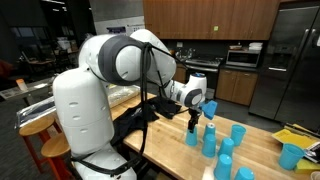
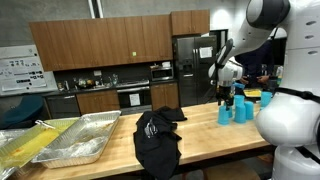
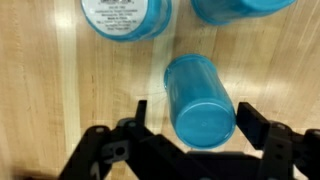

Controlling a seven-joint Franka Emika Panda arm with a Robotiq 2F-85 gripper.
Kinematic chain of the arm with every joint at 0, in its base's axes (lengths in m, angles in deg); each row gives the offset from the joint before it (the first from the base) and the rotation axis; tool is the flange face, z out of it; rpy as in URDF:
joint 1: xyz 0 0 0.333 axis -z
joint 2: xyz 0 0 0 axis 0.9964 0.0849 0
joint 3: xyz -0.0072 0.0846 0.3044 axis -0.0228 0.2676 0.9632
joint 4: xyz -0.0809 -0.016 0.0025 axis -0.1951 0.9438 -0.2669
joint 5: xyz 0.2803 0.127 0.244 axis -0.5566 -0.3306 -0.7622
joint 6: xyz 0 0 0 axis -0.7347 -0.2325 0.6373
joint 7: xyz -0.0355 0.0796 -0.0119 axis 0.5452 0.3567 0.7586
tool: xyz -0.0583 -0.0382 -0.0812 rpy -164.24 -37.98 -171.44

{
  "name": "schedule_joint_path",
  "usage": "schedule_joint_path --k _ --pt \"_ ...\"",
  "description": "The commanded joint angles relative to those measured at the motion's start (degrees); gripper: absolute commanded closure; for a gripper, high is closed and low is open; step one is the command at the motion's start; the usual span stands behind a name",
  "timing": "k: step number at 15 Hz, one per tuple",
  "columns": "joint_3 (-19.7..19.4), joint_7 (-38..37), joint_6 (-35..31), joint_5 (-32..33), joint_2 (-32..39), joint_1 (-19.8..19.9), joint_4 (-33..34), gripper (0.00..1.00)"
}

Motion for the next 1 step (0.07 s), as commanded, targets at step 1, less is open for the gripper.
schedule_joint_path --k 1 --pt "0.1 -0.1 0.1 0.1 0.0 0.1 0.0 0.1"
